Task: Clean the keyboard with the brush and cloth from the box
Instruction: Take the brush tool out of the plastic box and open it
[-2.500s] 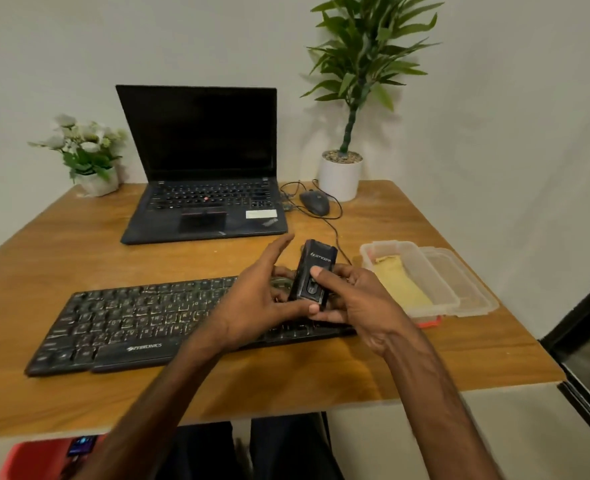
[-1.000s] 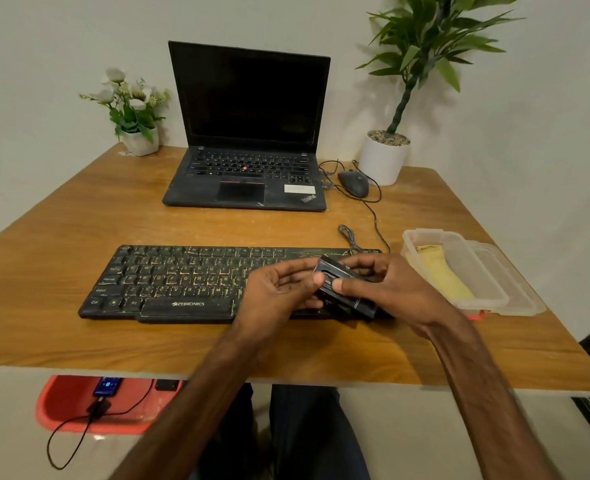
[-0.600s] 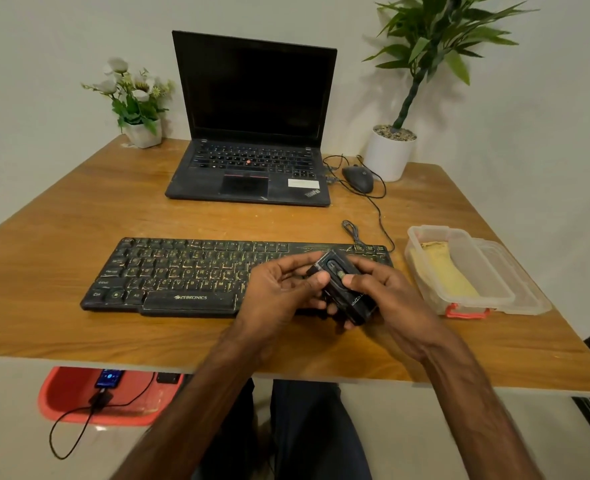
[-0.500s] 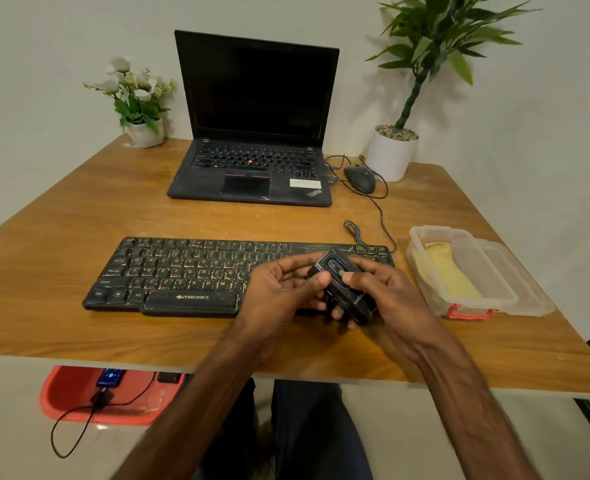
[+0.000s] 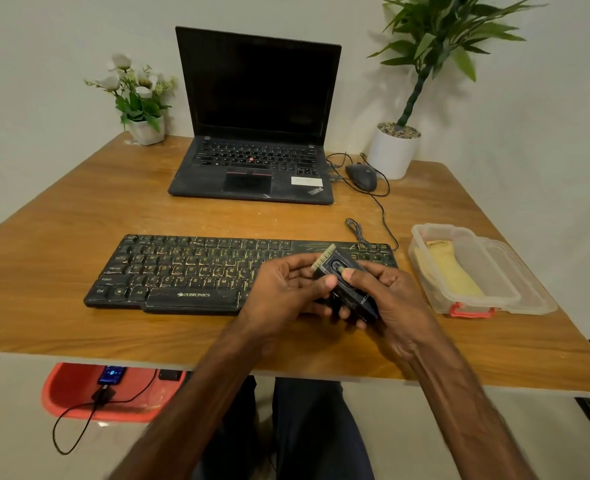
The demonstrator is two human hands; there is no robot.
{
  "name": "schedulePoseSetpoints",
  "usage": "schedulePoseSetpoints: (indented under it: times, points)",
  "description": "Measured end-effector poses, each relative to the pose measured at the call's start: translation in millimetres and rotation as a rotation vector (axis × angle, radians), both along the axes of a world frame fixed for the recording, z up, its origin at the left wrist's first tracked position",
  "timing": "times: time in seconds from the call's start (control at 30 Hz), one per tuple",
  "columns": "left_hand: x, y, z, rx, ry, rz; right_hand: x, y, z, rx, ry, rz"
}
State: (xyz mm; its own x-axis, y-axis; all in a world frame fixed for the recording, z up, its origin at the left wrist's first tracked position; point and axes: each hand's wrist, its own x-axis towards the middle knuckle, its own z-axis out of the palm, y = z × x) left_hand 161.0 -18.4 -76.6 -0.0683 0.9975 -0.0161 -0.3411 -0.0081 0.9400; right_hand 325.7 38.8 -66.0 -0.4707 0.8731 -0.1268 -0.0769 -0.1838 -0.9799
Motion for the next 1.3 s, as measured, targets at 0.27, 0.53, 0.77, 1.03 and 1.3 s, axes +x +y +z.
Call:
schedulePoseSetpoints:
  times: [0.27,0.53,0.77,1.03,1.3]
  points:
    - [-9.7,-1.7,2.9,-0.013,0.099,-0.054,3.5,-0.3,7.1,-0.013,-0.063,0.097]
    - [-15.2,-3.0,2.1,0.035,0.171,-0.014,-5.9,-1.3,16.5,0.076,-0.138,0.039]
    - [-26.2,-7.0,1.9,0.053,0.192,-0.001,-4.8,5.2,31.8,0.198,-0.274,0.038]
    - [-22.1,-8.5,0.7,0.046,0.122,0.034,-9.3,3.4,27.2,0.188,-0.235,0.013]
    - [-23.0,-6.6,-0.9,0.029,0.133,0.026,-11.2,1.2,22.5,0.186,-0.223,-0.046]
